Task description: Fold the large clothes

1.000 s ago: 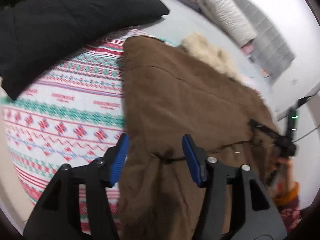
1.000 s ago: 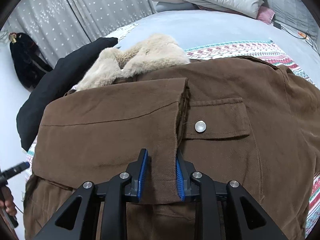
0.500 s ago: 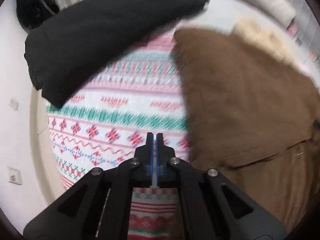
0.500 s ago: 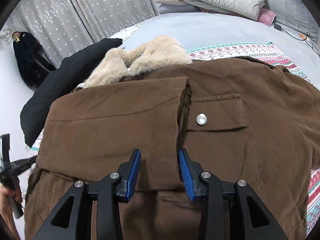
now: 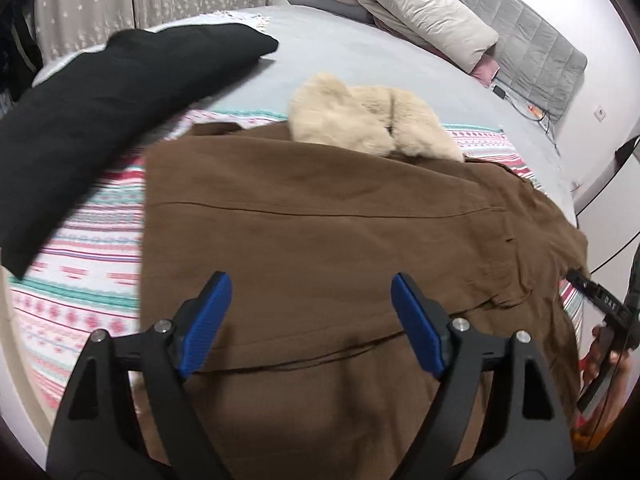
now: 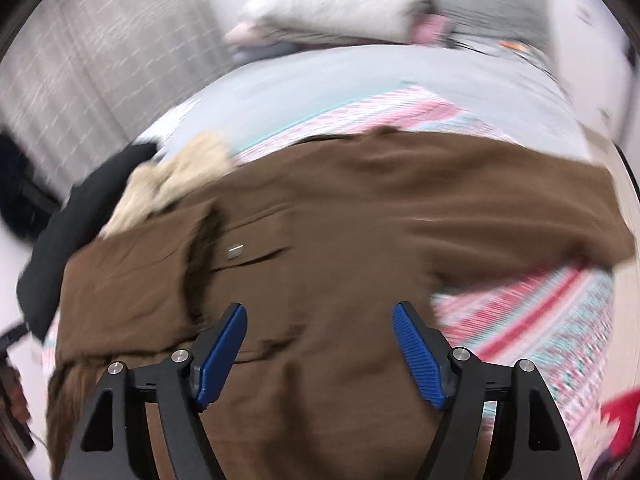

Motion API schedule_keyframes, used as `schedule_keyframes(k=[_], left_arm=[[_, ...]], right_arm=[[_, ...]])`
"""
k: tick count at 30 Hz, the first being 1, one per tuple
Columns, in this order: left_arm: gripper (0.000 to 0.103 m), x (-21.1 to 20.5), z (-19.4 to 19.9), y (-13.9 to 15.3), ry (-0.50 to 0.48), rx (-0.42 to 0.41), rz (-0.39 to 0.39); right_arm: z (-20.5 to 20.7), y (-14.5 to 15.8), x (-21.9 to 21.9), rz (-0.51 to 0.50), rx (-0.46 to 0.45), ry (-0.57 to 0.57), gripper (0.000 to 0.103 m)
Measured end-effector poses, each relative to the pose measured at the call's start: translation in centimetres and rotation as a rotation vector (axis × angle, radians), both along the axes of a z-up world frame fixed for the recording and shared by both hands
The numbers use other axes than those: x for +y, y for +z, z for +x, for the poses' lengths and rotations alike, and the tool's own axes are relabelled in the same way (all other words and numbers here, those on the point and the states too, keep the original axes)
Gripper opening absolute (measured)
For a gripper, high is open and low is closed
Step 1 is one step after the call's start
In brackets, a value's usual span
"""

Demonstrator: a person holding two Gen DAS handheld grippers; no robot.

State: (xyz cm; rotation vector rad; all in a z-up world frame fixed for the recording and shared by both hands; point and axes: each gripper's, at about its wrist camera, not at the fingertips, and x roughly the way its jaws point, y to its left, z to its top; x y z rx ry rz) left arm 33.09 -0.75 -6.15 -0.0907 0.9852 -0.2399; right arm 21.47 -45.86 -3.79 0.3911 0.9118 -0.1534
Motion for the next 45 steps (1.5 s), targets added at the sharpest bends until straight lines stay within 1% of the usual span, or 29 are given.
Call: schedule_keyframes(k=[3,5,7,9,11,14,16,17,18,19,20,22,23,25,29,31,32,33,35,36,40,42,44,45], left_arm=[[0.083,-1.2,1.1,-1.7,0.046,0.022,-0.017],[0.083,-1.8,1.7,-1.9,0.088,0.038,-0.035],[0.083,-2.5,2.1,-1.7,0.093,0.024,-0.062],[0.083,-3.7,2.7,-1.5,0.074,-0.010,-0.070],[0.083,-5.1,3.4,-1.9,0.052,-0.042,-0.048],[0.084,-6.7,4.6,-4.1,0.041,-0.073,-0.021],[0.084,-7.1,5.1,-6.2,0.034,-0.066,-0.029],[0.086,-7.3,5.2,-7.5,0.030,-0.076,-0.016],[0.087,-7.5,5.4,-7.6,0.028,-0.087,0.004],[0.088,-7.9,5.7,-7.3,0.023,-0.080,0.023],[0.088,-8.0,5.8,-6.8,0.012,-0.082,0.024],[0.088,-8.0,5.8,-6.2,-0.022,-0.075,0.002],[0.088,-7.9,5.9,-6.1,-0.032,-0.054,0.004],[0.088,-7.7,6.1,-6.0,-0.039,-0.029,0.002],[0.088,-7.5,6.1,-5.5,-0.048,-0.014,-0.044],[0.088,-7.8,5.9,-5.6,-0.056,-0.011,-0.044],[0.088,-8.0,5.9,-5.5,-0.062,-0.009,-0.042],[0.088,-8.1,5.8,-5.4,-0.071,-0.008,-0.041],[0.088,-8.3,5.6,-5.0,-0.094,-0.003,-0.033],[0.088,-8.4,5.5,-4.7,-0.105,-0.005,-0.027],[0.088,-8.4,5.1,-3.6,-0.125,-0.030,-0.015],[0.088,-8.1,4.9,-3.0,-0.130,-0.042,-0.024],[0.088,-7.8,4.9,-2.7,-0.130,-0.050,-0.036],[0.088,-7.7,4.9,-2.6,-0.131,-0.052,-0.039]], right_arm=[[-2.0,-1.2,-4.5,0.088,-0.020,-0.117,0.078],[-2.4,-2.1,-6.9,0.121,0.010,-0.166,0.078],[-3.1,-2.6,-9.3,0.115,0.019,-0.225,0.078],[-3.9,-3.2,-11.6,0.120,0.020,-0.286,0.078],[-4.7,-4.2,-14.0,0.178,0.022,-0.344,0.078],[-5.7,-5.3,-16.3,0.245,0.003,-0.407,0.078],[-6.1,-5.7,-17.4,0.276,-0.025,-0.415,0.078],[-6.4,-5.9,-17.9,0.282,-0.034,-0.421,0.078],[-6.7,-6.0,-18.6,0.286,-0.046,-0.433,0.078],[-6.9,-6.1,-19.1,0.291,-0.058,-0.441,0.078],[-7.3,-6.2,-19.8,0.304,-0.074,-0.458,0.078],[-7.4,-6.4,-20.8,0.338,-0.097,-0.489,0.078],[-7.2,-6.6,-21.4,0.348,-0.108,-0.503,0.078],[-6.7,-6.7,-22.3,0.349,-0.130,-0.533,0.078],[-5.4,-6.9,-23.1,0.333,-0.164,-0.602,0.076],[-5.0,-6.9,-23.4,0.321,-0.166,-0.635,0.067],[-4.7,-6.8,-23.4,0.295,-0.152,-0.648,0.049],[-4.5,-6.9,-23.6,0.265,-0.130,-0.652,0.028],[-4.0,-6.6,-23.1,0.229,-0.102,-0.639,0.013],[-4.0,-6.0,-22.7,0.204,-0.110,-0.640,0.010],[-4.1,-1.8,-19.8,0.102,-0.195,-0.591,0.008],[-3.7,0.6,-18.1,0.076,-0.241,-0.550,0.008],[-3.0,3.5,-15.5,0.047,-0.292,-0.480,0.008],[-2.4,4.4,-14.5,0.036,-0.305,-0.450,0.008]])
